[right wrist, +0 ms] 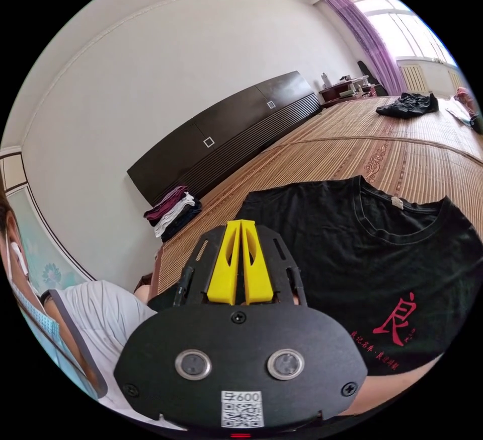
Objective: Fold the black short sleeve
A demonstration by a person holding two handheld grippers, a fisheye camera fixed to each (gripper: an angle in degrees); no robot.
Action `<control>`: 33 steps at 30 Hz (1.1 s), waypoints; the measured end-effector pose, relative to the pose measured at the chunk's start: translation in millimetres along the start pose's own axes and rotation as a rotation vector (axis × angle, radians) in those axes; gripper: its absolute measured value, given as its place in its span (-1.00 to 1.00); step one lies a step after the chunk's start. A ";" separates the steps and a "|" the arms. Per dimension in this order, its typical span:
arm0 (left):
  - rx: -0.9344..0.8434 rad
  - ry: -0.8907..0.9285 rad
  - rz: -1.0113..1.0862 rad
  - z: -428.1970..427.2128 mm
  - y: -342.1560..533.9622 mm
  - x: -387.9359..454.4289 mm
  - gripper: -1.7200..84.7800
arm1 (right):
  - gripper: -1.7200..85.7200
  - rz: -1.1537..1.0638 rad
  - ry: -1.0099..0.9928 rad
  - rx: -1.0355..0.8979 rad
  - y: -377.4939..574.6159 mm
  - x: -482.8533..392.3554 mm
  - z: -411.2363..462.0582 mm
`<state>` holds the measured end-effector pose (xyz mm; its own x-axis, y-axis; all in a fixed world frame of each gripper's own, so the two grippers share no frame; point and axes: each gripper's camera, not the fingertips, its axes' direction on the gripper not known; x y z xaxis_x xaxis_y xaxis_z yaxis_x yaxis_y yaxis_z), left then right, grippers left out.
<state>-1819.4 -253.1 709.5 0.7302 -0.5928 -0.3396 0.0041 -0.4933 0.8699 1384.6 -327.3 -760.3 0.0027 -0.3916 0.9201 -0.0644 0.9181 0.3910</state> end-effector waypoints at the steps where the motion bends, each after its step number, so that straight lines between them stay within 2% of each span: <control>1: -0.003 -0.124 -0.035 -12.9 -4.3 -8.1 -0.95 | -0.98 0.004 -0.001 0.005 2.1 2.1 -4.4; 4: -0.139 -0.371 -0.157 -20.3 -12.7 -37.7 -0.95 | -0.98 0.021 -0.010 0.002 7.6 8.9 -11.6; 6: -0.261 -0.400 -0.216 -12.5 -17.9 -54.3 -0.95 | -0.98 0.025 -0.011 -0.008 11.3 11.5 -14.9; 11: -0.191 -0.381 -0.236 -16.6 -51.5 -41.5 -0.94 | -0.98 0.013 0.008 -0.030 23.3 10.8 -23.2; 17: -0.221 -0.566 -0.132 -23.9 -114.2 24.8 -0.94 | -0.98 -0.055 0.043 -0.060 45.1 -0.5 -35.6; 20: -0.084 -0.513 -0.173 -65.3 -140.3 44.6 -0.94 | -0.98 -0.118 0.045 0.034 61.8 -9.8 -67.6; 22: 0.073 -0.390 -0.151 -109.7 -157.7 61.9 -0.94 | -0.97 -0.206 0.008 0.169 82.3 -15.8 -106.3; 23: 0.095 -0.363 -0.145 -121.2 -162.9 66.2 -0.94 | -0.97 -0.238 0.001 0.198 88.2 -16.6 -116.5; 26: 0.295 -0.278 -0.205 -202.8 -177.1 82.6 -0.94 | -0.96 -0.351 -0.063 0.352 122.8 -15.9 -188.1; 28: 0.581 -0.126 -0.340 -282.2 -165.7 74.5 -0.95 | -0.97 -0.413 -0.061 0.605 167.2 -8.8 -244.8; 30: 0.691 0.019 -0.286 -329.9 -159.2 60.6 -0.95 | -0.98 -0.410 0.036 0.769 199.4 3.8 -263.7; 32: 0.450 -0.005 -0.270 -369.3 -160.6 45.0 -0.95 | -0.98 -0.286 0.131 0.853 214.7 23.8 -272.2; 33: 0.228 -0.139 -0.314 -391.0 -149.3 38.5 -0.95 | -0.98 -0.238 0.149 0.862 220.2 34.9 -275.1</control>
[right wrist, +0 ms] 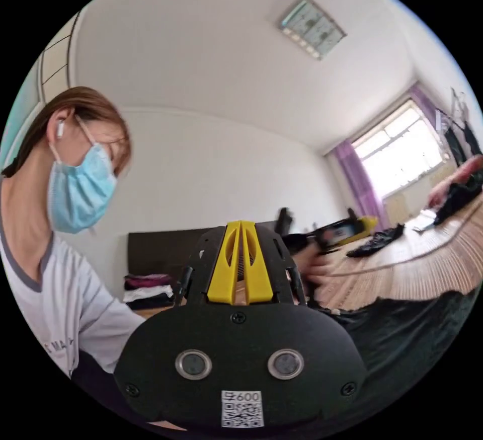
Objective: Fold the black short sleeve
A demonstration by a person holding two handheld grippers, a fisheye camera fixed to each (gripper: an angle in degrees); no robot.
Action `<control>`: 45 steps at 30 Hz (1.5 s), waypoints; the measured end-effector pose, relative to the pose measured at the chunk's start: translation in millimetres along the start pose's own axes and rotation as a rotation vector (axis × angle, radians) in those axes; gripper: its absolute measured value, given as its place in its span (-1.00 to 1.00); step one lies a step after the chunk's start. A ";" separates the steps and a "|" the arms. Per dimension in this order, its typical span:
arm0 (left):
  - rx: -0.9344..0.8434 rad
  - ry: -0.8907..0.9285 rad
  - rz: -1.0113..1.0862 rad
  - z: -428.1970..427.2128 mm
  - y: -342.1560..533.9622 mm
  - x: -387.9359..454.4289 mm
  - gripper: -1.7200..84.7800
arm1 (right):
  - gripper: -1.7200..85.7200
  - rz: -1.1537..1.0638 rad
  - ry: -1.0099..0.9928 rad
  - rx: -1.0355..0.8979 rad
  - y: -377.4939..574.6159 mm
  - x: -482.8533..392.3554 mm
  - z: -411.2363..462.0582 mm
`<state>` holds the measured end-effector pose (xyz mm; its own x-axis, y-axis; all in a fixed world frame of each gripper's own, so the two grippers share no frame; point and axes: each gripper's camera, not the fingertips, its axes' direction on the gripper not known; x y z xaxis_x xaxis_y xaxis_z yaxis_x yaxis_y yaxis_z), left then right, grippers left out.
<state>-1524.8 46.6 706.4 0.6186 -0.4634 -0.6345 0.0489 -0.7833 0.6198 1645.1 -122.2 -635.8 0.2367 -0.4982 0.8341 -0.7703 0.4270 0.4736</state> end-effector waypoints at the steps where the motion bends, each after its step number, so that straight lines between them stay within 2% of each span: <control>1: -0.132 -0.240 -0.005 -27.9 15.7 -12.6 -0.95 | -0.98 0.010 -0.002 -0.003 4.5 6.4 -3.7; 2: -0.174 -0.373 -0.016 -42.4 25.4 -19.8 -0.95 | -0.98 0.013 -0.007 -0.002 7.0 8.2 -4.8; 3: -0.240 -0.658 -0.073 -71.6 46.6 -40.3 -0.95 | -0.98 0.031 -0.015 0.000 11.9 10.8 -4.8; 4: -0.320 -0.829 -0.165 -91.7 66.2 -69.8 -0.95 | -0.98 0.050 -0.033 -0.005 17.1 12.2 -2.1; 5: -0.394 -0.800 -0.204 -94.5 74.6 -87.8 -0.95 | -0.98 0.057 -0.046 -0.014 19.5 12.8 0.1; 6: -0.538 -0.581 -0.343 -91.1 91.8 -125.8 -0.95 | -0.98 0.038 -0.074 -0.055 22.8 12.7 4.6; 7: -0.547 -0.401 -0.427 -84.3 107.3 -144.5 -0.95 | -0.98 -0.003 -0.073 -0.104 25.1 11.6 7.1; 8: -0.495 -0.408 -0.422 -86.0 111.3 -144.7 -0.95 | -0.98 -0.017 -0.056 -0.122 26.2 11.5 7.1; 10: -0.275 -0.418 -0.464 -100.2 121.1 -137.1 -0.95 | -0.98 -0.042 0.029 -0.123 33.3 15.6 -1.0; 12: -0.178 -0.390 -0.515 -107.7 126.1 -131.1 -0.95 | -0.98 -0.037 0.045 -0.118 39.2 23.7 -7.7; 16: -0.160 -0.238 -0.561 -137.6 120.0 -118.6 -0.95 | -0.98 0.055 0.026 -0.155 56.9 47.3 -6.5; 17: -0.161 -0.263 -0.553 -148.1 119.6 -110.9 -0.95 | -0.98 0.057 0.027 -0.167 59.5 48.0 -4.6; 19: -0.234 -0.414 -0.402 -183.0 120.0 -53.8 -0.95 | -0.98 0.005 0.049 -0.232 69.3 42.4 4.4; 20: -0.289 -0.433 -0.368 -186.2 122.4 -39.7 -0.95 | -0.98 -0.017 0.060 -0.251 71.8 39.8 6.8; 22: -0.506 -0.456 -0.275 -185.9 145.9 3.8 -0.95 | -0.98 -0.096 0.110 -0.318 83.4 31.5 15.6; 26: -0.277 -0.594 -0.285 -208.8 187.3 35.1 -0.95 | -0.98 -0.133 0.146 -0.394 101.6 31.2 25.7; 31: -0.290 -0.741 -0.181 -182.8 167.4 76.2 -0.95 | -0.98 -0.144 0.070 -0.367 109.9 27.6 12.5; 33: -0.245 -0.726 -0.179 -192.1 166.9 88.5 -0.95 | -0.98 -0.138 0.061 -0.351 112.0 28.9 6.7; 35: -0.069 -0.805 -0.258 -233.3 177.6 114.4 -0.95 | -0.98 -0.128 0.053 -0.345 113.5 31.8 1.7; 37: 0.078 -0.945 -0.293 -292.3 196.6 188.3 -0.95 | -0.98 -0.106 0.035 -0.310 110.7 30.6 -8.9; 38: 0.073 -0.963 -0.273 -300.1 201.2 211.9 -0.95 | -0.98 -0.112 0.022 -0.292 109.5 27.6 -12.8; 40: -0.061 -0.959 -0.148 -305.4 226.2 311.4 -0.95 | -0.98 -0.109 -0.029 -0.216 100.7 9.6 -28.1; 41: -0.100 -0.956 -0.135 -303.6 235.3 335.6 -0.95 | -0.98 -0.092 -0.048 -0.205 96.5 4.1 -31.2; 44: -0.236 -0.919 -0.206 -307.0 284.1 434.8 -0.95 | -0.98 -0.018 -0.159 -0.175 69.1 -35.9 -40.3; 45: -0.261 -0.883 -0.254 -313.6 303.5 465.1 -0.95 | -0.98 -0.044 -0.171 -0.235 61.0 -59.2 -29.3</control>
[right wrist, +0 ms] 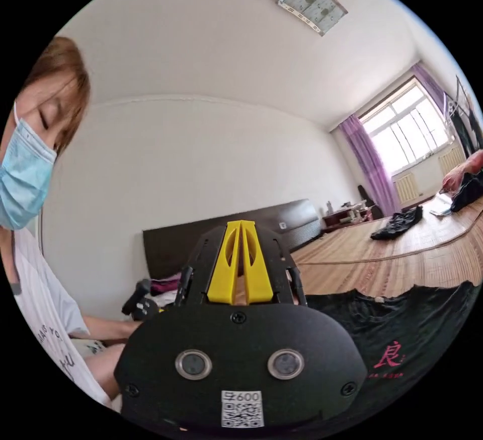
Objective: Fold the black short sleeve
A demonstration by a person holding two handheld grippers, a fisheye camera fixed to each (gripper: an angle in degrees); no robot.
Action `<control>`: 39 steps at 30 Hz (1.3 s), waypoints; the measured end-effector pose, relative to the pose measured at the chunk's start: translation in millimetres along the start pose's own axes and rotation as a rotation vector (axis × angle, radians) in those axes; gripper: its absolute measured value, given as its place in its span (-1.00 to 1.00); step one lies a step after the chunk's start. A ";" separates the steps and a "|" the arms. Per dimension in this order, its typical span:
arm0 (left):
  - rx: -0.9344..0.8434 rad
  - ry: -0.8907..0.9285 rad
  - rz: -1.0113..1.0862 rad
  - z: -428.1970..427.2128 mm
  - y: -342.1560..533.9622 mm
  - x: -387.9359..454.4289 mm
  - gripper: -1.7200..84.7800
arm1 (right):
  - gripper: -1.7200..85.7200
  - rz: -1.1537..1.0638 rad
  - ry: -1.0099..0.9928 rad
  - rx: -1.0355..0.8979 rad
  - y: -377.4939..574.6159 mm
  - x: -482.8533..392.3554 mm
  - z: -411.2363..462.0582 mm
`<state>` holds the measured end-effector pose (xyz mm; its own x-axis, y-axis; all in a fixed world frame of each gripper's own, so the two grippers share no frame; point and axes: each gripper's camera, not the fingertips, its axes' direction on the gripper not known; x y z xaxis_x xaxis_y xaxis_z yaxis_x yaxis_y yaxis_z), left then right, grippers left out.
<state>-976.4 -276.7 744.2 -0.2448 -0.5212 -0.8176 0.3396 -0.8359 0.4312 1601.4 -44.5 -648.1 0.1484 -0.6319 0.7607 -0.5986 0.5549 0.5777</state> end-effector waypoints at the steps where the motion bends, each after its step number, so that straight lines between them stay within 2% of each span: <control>1: -0.053 0.040 -0.002 -13.0 25.6 9.5 -0.95 | -0.98 -0.034 0.007 -0.119 -8.1 -17.9 27.7; 2: -0.080 0.054 -0.008 -16.4 37.1 12.8 -0.95 | -0.98 -0.049 0.014 -0.195 -9.1 -24.7 47.1; 4: -0.195 0.095 -0.034 -15.0 79.8 19.7 -0.95 | -0.98 -0.145 0.025 -0.604 18.4 -39.2 148.0; 6: -0.240 0.113 -0.052 -5.6 107.5 20.8 -0.96 | -0.98 -0.150 0.094 -0.850 69.8 -28.8 218.2; 9: -0.252 0.185 -0.124 9.6 145.0 14.2 -0.96 | -0.98 -0.053 0.159 -1.067 159.6 8.0 297.4; 10: -0.207 0.203 -0.164 6.4 158.1 9.5 -0.96 | -0.98 -0.029 0.187 -1.117 189.9 19.7 320.5; 14: -0.092 0.245 -0.230 -7.2 195.2 -2.3 -0.96 | -0.98 0.029 0.342 -1.130 245.3 45.4 365.9; 17: -0.157 0.239 -0.188 16.5 216.8 4.4 -0.96 | -0.98 0.038 0.430 -1.203 280.8 58.8 397.0; 18: -0.126 0.217 -0.152 21.4 225.1 9.2 -0.96 | -0.98 0.012 0.451 -1.267 300.2 59.8 409.7; 22: -0.096 0.243 -0.168 35.5 253.8 5.9 -0.96 | -0.98 -0.001 0.505 -1.222 314.6 61.2 423.3; 28: -0.049 0.270 -0.204 62.4 289.9 2.4 -0.96 | -0.98 0.086 0.488 -1.146 311.3 69.8 406.9; 32: -0.037 0.235 -0.183 79.9 304.4 10.8 -0.96 | -0.98 -0.008 0.552 -1.014 290.3 46.4 372.9; 35: -0.050 0.188 -0.151 94.7 311.1 21.4 -0.96 | -0.98 -0.003 0.533 -1.189 312.9 59.1 378.0; 39: -0.082 0.155 -0.122 118.3 320.8 30.9 -0.96 | -0.98 0.059 0.579 -1.124 320.4 70.8 370.0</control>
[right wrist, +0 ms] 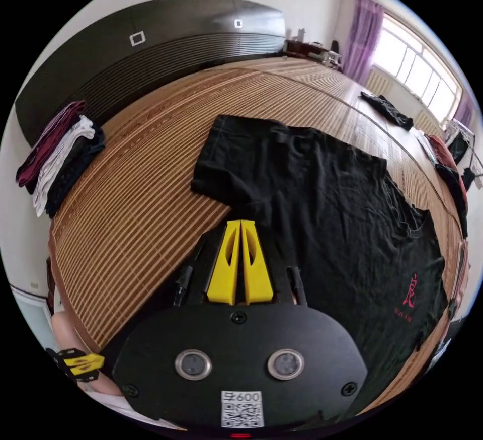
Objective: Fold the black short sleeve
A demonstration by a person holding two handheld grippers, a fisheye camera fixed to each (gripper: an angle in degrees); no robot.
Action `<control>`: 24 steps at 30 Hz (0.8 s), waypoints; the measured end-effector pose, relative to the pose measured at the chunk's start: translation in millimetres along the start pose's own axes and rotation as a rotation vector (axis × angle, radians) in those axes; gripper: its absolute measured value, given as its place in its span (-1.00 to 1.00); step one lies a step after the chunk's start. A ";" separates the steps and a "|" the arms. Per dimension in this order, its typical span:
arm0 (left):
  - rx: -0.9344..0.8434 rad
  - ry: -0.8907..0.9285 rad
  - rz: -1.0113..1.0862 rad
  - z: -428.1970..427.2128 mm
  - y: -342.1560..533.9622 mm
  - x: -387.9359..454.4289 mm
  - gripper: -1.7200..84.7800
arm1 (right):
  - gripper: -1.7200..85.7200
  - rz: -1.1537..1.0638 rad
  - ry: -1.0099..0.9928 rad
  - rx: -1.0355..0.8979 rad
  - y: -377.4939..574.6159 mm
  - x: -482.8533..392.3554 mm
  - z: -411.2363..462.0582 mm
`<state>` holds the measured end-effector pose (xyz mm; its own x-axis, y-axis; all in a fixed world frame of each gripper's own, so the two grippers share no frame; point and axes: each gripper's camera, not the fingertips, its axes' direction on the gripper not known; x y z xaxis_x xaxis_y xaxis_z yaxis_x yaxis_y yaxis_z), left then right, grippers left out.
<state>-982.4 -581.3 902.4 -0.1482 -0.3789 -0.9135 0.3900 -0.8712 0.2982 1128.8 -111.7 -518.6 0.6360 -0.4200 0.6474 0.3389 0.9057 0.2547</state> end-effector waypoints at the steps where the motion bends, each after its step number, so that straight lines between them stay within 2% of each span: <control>1: -0.007 0.006 -0.008 7.1 3.7 -1.8 -0.96 | -0.98 -0.005 0.003 -0.006 -0.5 0.9 -0.3; 5: -0.001 0.005 -0.017 30.1 16.7 -4.3 -0.96 | -0.98 -0.068 0.030 -0.016 3.5 0.6 -9.9; 8: -0.009 -0.030 0.015 45.4 26.0 -0.1 -0.96 | -0.98 -0.103 -0.005 0.064 18.8 4.0 -37.1; 10: -0.065 -0.039 0.014 52.4 32.2 -0.5 -0.96 | -0.98 -0.108 -0.022 0.225 43.8 9.7 -82.2; 12: -0.150 -0.012 0.040 55.1 28.6 -1.4 -0.96 | -0.98 -0.084 -0.056 0.294 63.5 20.6 -118.4; 14: -0.229 -0.073 0.099 53.9 21.1 1.3 -0.96 | -0.98 -0.061 -0.109 0.295 88.6 37.6 -156.0; 16: -0.258 -0.143 0.146 41.9 12.7 5.7 -0.96 | -0.98 -0.089 -0.142 0.287 145.5 62.8 -215.4; 18: -0.233 -0.136 0.169 31.4 5.9 13.8 -0.96 | -0.98 -0.097 -0.142 0.233 204.2 85.5 -258.9; 20: -0.163 -0.094 0.212 24.3 -5.6 32.1 -0.96 | -0.98 -0.077 -0.122 0.174 276.4 112.8 -300.9; 24: -0.056 0.098 0.445 48.2 -62.9 126.2 -0.96 | -0.98 0.099 0.076 0.159 440.7 183.7 -393.3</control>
<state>-1069.5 -589.4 781.7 0.1300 -0.6789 -0.7226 0.4451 -0.6112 0.6544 1667.7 187.8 -569.9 0.7133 -0.3264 0.6202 0.1625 0.9378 0.3067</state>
